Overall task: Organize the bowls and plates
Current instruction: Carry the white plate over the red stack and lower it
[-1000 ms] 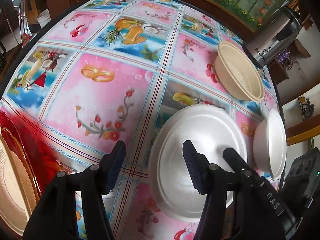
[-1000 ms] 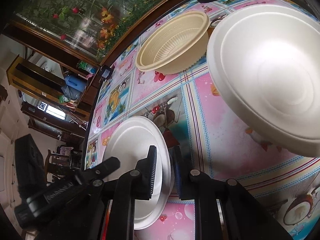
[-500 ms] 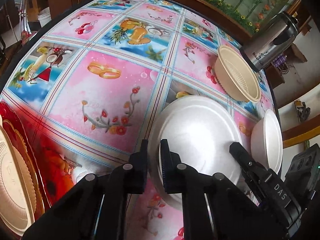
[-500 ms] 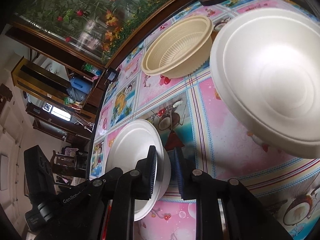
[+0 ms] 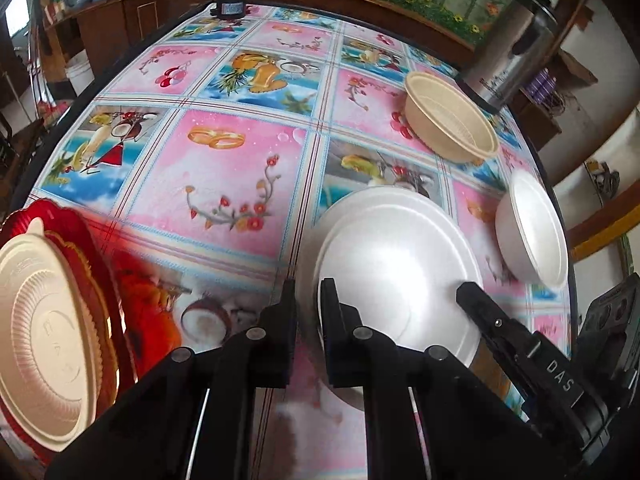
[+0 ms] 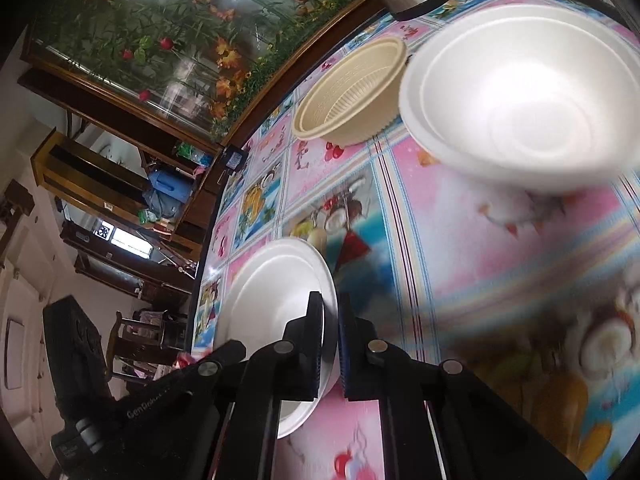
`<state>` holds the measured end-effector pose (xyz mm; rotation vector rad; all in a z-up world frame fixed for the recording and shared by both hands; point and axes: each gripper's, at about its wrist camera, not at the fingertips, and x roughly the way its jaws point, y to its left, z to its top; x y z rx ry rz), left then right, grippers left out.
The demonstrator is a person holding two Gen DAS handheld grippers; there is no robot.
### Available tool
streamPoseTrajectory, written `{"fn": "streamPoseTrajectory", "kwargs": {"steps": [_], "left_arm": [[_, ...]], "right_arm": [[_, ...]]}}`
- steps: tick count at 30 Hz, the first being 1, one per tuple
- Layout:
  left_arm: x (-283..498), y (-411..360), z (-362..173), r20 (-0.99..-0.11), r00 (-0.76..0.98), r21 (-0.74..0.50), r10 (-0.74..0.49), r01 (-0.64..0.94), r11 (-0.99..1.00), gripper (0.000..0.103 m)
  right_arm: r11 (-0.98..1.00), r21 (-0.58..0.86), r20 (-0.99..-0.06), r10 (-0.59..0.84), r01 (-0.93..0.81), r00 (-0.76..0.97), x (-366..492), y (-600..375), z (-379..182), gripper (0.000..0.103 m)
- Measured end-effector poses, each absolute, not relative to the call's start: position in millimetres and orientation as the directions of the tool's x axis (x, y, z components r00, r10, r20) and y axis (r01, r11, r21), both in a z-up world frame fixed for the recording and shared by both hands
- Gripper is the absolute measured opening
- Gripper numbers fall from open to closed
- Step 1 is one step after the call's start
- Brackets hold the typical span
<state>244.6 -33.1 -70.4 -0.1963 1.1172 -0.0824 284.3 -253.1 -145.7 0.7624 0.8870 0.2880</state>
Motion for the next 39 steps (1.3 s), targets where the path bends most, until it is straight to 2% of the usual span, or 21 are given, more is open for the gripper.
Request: {"fn": "streamPoseTrajectory", "kwargs": {"steps": [4, 7, 15, 25, 39], "left_arm": [[217.0, -25.5, -54.8, -0.868, 0.468, -0.177, -0.167, 0.024, 0.984, 0.009], [195.7, -4.7, -34.1, -0.838, 0.519, -0.178, -0.170, 0.035, 0.983, 0.009], [145.8, 92.7, 7.4, -0.760, 0.643, -0.182, -0.089, -0.079, 0.980, 0.010], [130.6, 176.8, -27.6, -0.788, 0.616, -0.193, -0.016, -0.222, 0.956, 0.010], [143.6, 182.6, -55.6, -0.834, 0.552, -0.155, -0.008, -0.221, 0.963, 0.011]], "right_arm": [[0.703, 0.706, -0.592, 0.518, 0.087, 0.617, 250.8, -248.1, -144.1, 0.007], [0.708, 0.704, -0.569, 0.528, 0.043, 0.631, 235.3, -236.1, -122.3, 0.007], [0.749, 0.634, -0.509, 0.590, -0.190, 0.627, 208.8, -137.4, -58.0, 0.007], [0.786, 0.539, -0.577, 0.606, -0.301, 0.548, 203.1, -31.6, -76.8, 0.007], [0.844, 0.453, -0.641, 0.533, -0.288, 0.552, 210.0, -5.1, -102.6, 0.008]]}}
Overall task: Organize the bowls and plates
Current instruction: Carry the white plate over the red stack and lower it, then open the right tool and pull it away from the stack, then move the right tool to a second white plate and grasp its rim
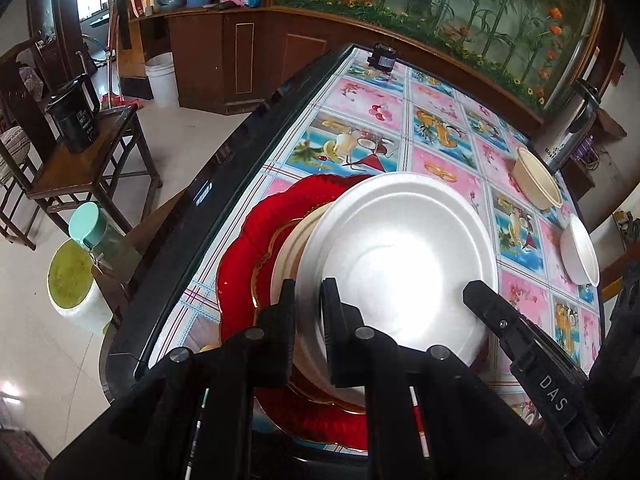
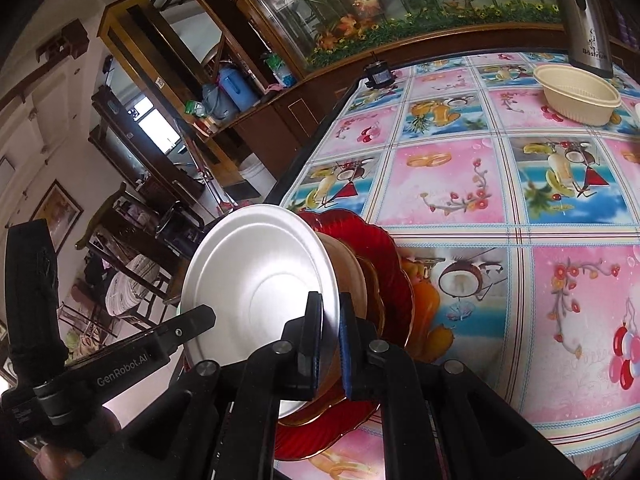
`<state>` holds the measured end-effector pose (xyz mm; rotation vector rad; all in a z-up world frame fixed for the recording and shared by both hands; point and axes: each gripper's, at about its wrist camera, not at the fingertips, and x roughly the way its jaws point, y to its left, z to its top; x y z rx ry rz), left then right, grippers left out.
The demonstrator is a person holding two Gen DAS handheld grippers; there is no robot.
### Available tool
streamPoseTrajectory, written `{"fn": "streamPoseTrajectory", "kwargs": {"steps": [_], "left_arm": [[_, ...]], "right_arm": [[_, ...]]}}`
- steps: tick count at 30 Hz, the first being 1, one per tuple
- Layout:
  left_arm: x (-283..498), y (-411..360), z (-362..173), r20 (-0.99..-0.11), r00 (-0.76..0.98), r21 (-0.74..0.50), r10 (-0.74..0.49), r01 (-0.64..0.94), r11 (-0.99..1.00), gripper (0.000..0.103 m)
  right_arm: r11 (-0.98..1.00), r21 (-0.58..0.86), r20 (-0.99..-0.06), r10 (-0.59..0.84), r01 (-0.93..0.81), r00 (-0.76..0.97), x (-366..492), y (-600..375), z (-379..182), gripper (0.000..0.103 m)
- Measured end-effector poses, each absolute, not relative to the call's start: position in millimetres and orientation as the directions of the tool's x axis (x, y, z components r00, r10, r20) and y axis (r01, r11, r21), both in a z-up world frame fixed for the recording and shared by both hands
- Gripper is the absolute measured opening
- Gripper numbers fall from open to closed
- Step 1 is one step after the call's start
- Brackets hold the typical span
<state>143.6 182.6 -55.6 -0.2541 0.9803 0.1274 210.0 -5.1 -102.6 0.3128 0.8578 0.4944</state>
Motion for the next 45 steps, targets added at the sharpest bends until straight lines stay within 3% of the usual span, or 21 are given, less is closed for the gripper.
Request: {"fn": "streamPoseTrajectory", "kwargs": {"steps": [10, 19, 23, 30, 41, 45], "left_arm": [[141.2, 190.4, -53.0, -0.830, 0.552, -0.086, 0.081, -0.270, 0.959, 0.017], [127.9, 191.6, -32.1, -0.769, 0.617, -0.033, 0.165, -0.296, 0.954, 0.017], [131.2, 173.1, -31.0, -0.765, 0.622, -0.002, 0.166, -0.260, 0.966, 0.017], [134.9, 132.2, -30.1, -0.763, 0.632, 0.031, 0.133, -0.169, 0.985, 0.017], [147.7, 35.1, -45.3, -0.829, 0.558, 0.010, -0.032, 0.073, 0.997, 0.017], [149.6, -4.8, -60.7, -0.863, 0.495, -0.023, -0.103, 0.165, 0.986, 0.044]], "right_arm": [[0.868, 0.386, -0.643, 0.496, -0.312, 0.583, 206.2, 3.3, -101.8, 0.011], [0.856, 0.423, -0.544, 0.503, -0.298, 0.672, 204.1, -33.7, -83.2, 0.031], [0.863, 0.456, -0.554, 0.465, -0.216, 0.690, 214.1, -64.1, -92.4, 0.031], [0.866, 0.487, -0.572, 0.413, -0.112, 0.709, 224.8, -108.9, -117.6, 0.031], [0.853, 0.516, -0.550, 0.397, -0.074, 0.735, 219.7, -163.6, -119.7, 0.031], [0.869, 0.493, -0.523, 0.320, -0.026, 0.790, 214.0, -212.8, -109.1, 0.031]]}}
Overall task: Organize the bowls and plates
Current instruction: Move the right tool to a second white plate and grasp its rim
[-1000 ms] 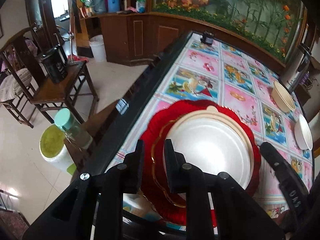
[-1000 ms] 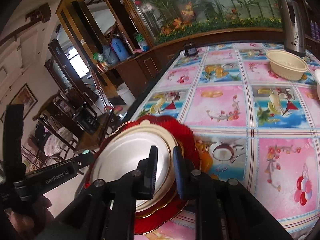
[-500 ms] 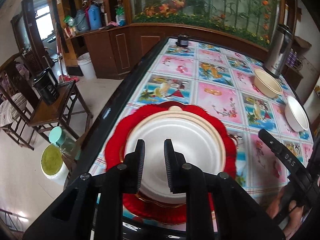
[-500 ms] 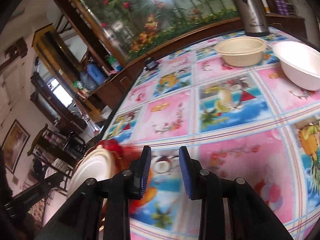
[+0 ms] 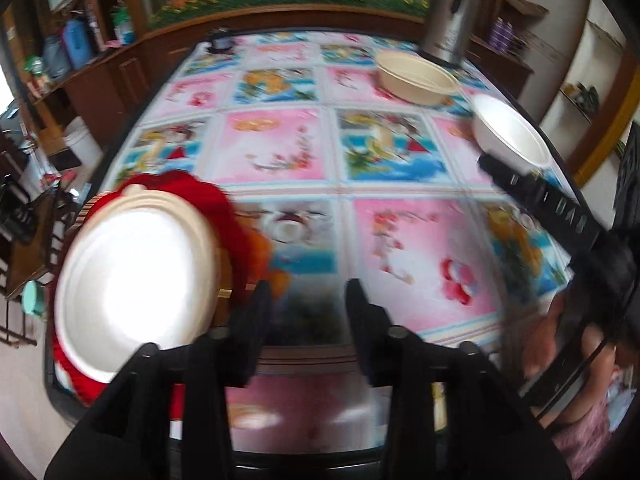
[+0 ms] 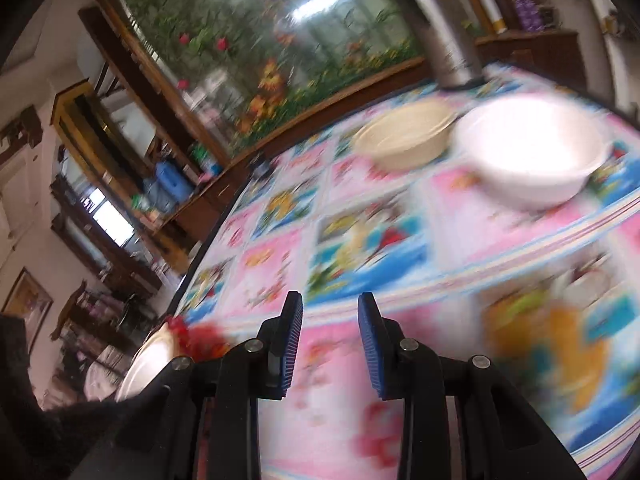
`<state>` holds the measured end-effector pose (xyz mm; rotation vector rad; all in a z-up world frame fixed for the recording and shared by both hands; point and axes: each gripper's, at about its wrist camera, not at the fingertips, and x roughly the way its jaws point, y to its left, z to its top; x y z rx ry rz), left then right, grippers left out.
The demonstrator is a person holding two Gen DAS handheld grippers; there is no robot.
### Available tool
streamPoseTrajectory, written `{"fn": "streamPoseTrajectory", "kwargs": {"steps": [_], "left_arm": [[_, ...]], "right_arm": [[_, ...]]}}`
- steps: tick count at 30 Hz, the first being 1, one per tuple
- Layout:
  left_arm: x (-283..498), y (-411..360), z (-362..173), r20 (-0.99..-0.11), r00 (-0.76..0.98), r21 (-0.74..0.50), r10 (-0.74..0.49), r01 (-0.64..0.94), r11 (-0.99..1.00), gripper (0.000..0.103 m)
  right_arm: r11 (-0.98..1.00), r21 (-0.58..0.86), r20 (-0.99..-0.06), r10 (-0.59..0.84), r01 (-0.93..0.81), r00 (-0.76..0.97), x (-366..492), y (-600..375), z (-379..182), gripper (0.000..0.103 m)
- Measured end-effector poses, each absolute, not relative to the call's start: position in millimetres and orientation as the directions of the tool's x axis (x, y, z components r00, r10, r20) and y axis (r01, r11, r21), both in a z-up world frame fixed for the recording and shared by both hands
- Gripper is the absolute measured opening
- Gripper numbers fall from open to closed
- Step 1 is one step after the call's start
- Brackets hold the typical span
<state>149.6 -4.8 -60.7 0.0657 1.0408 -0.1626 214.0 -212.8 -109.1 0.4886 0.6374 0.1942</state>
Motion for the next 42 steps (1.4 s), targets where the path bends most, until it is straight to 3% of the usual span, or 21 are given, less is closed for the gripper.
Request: {"fn": "streamPoseTrajectory", "kwargs": {"steps": [5, 13, 17, 19, 21, 23, 25, 27, 30, 35, 39, 42], "left_arm": [[155.5, -45.0, -70.4, -0.893, 0.423, -0.054, -0.155, 0.240, 0.969, 0.044], [198.0, -73.9, -36.2, -0.884, 0.452, -0.022, -0.124, 0.224, 0.974, 0.044], [226.1, -82.4, -1.2, -0.855, 0.507, -0.011, -0.105, 0.185, 0.983, 0.045], [242.8, -93.4, 16.5, -0.831, 0.550, 0.004, -0.084, 0.157, 0.988, 0.057], [257.1, -106.7, 23.3, -0.812, 0.578, 0.001, -0.077, 0.134, 0.991, 0.063], [268.7, -119.7, 21.9, -0.809, 0.579, -0.035, -0.105, 0.131, 0.991, 0.063], [285.5, -135.4, 13.6, -0.812, 0.563, -0.104, -0.152, 0.117, 0.988, 0.063], [298.4, -149.9, 0.8, -0.813, 0.555, -0.144, -0.175, 0.099, 0.985, 0.063], [311.9, -166.5, -21.2, -0.835, 0.523, -0.149, -0.173, 0.088, 0.985, 0.063], [324.2, -178.5, -48.4, -0.840, 0.513, -0.174, -0.175, 0.050, 0.983, 0.063], [323.6, -190.7, -57.2, -0.834, 0.533, -0.118, -0.140, 0.076, 0.990, 0.063], [326.1, -189.2, -61.5, -0.827, 0.529, -0.180, -0.192, 0.075, 0.981, 0.063]], "right_arm": [[0.907, 0.411, -0.488, 0.132, 0.093, 0.863, 210.7, -287.5, -91.2, 0.033], [0.836, 0.494, -0.432, -0.002, 0.238, 0.902, 246.5, -411.9, -62.0, 0.039], [0.750, 0.619, -0.416, 0.060, 0.234, 0.907, 277.6, -452.2, -62.3, 0.041], [0.720, 0.655, -0.414, 0.087, 0.230, 0.906, 286.2, -460.0, -71.1, 0.041], [0.681, 0.698, -0.390, 0.104, 0.220, 0.915, 283.3, -468.1, -91.5, 0.042], [0.632, 0.733, -0.435, 0.152, 0.251, 0.887, 285.9, -476.4, -115.5, 0.043], [0.580, 0.793, -0.370, 0.216, 0.185, 0.904, 286.9, -485.7, -119.2, 0.044], [0.613, 0.770, -0.372, 0.207, 0.177, 0.905, 288.2, -486.5, -115.3, 0.046], [0.587, 0.798, -0.370, 0.299, 0.136, 0.879, 298.5, -480.8, -120.9, 0.046], [0.594, 0.792, -0.399, 0.331, 0.140, 0.855, 303.7, -471.6, -119.5, 0.046], [0.613, 0.773, -0.443, 0.339, 0.163, 0.830, 305.6, -463.3, -119.6, 0.046], [0.607, 0.773, -0.465, 0.348, 0.182, 0.814, 305.2, -462.1, -123.9, 0.046]]}}
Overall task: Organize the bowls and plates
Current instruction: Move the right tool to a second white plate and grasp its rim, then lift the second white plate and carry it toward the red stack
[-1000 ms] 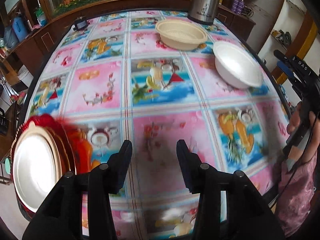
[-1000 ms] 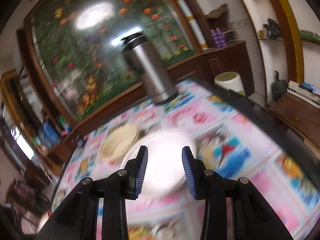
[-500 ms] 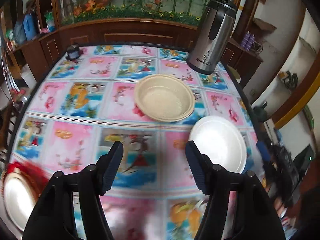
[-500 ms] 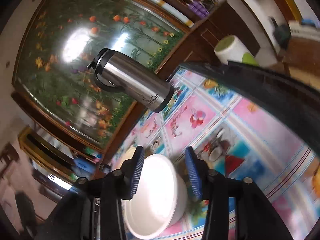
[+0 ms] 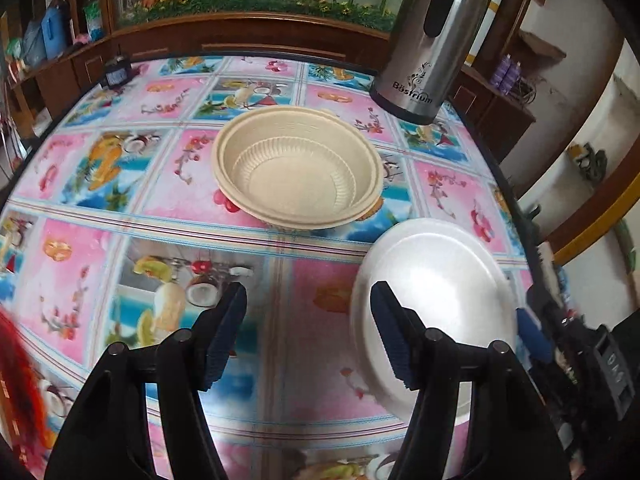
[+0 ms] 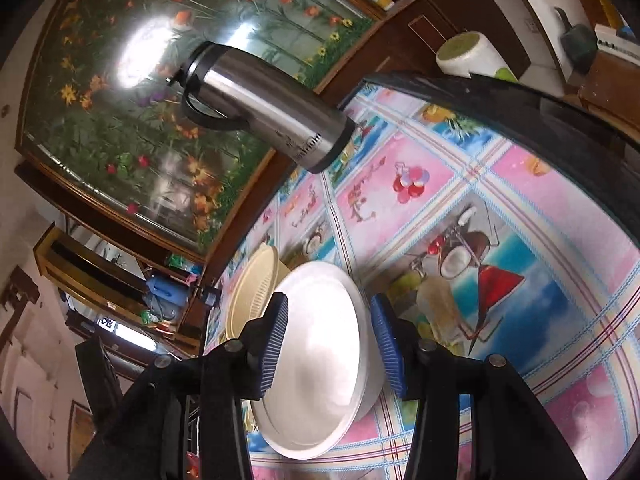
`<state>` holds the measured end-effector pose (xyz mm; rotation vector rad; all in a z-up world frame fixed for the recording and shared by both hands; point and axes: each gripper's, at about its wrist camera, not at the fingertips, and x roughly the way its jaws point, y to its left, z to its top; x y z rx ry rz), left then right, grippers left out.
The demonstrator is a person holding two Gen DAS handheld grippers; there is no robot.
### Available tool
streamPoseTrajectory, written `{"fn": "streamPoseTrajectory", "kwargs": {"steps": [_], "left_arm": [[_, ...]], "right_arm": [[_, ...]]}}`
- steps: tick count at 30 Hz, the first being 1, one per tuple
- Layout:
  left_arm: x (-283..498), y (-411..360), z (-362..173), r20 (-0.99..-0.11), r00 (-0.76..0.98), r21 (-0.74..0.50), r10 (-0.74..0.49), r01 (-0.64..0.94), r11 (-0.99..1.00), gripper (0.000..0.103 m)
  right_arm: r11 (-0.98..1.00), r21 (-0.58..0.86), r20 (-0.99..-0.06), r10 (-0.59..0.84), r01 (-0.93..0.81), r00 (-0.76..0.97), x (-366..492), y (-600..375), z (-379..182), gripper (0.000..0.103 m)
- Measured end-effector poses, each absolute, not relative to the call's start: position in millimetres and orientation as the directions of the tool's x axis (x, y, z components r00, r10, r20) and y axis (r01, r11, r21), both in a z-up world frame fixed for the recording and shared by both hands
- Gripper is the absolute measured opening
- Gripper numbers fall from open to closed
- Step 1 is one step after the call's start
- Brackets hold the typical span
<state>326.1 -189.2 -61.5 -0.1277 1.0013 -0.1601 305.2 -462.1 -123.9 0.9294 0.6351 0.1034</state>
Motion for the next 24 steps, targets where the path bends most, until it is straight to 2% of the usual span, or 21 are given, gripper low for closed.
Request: {"fn": "streamPoseTrajectory", "kwargs": {"steps": [4, 6, 9, 15, 24], "left_arm": [[322.7, -195.7, -61.2, -0.790, 0.591, -0.136, -0.164, 0.091, 0.986, 0.063], [322.8, -198.0, -63.1, -0.799, 0.574, -0.130, -0.179, 0.125, 0.984, 0.063], [322.3, -194.4, -62.7, -0.790, 0.570, -0.164, -0.225, 0.156, 0.974, 0.063], [330.6, -190.4, -86.1, -0.812, 0.538, -0.173, -0.229, 0.153, 0.973, 0.063], [320.0, -199.3, -78.4, -0.768, 0.614, -0.081, -0.181, 0.187, 0.979, 0.063]], "right_arm": [[0.625, 0.755, -0.475, 0.315, 0.197, 0.822, 303.8, -460.5, -122.5, 0.046], [0.634, 0.748, -0.478, 0.311, 0.195, 0.821, 304.2, -458.4, -122.1, 0.046], [0.670, 0.710, -0.521, 0.292, 0.217, 0.802, 309.4, -452.9, -123.7, 0.046], [0.694, 0.684, -0.544, 0.279, 0.226, 0.791, 309.8, -446.5, -125.6, 0.046], [0.738, 0.624, -0.591, 0.231, 0.256, 0.773, 312.3, -439.3, -128.7, 0.046]]}}
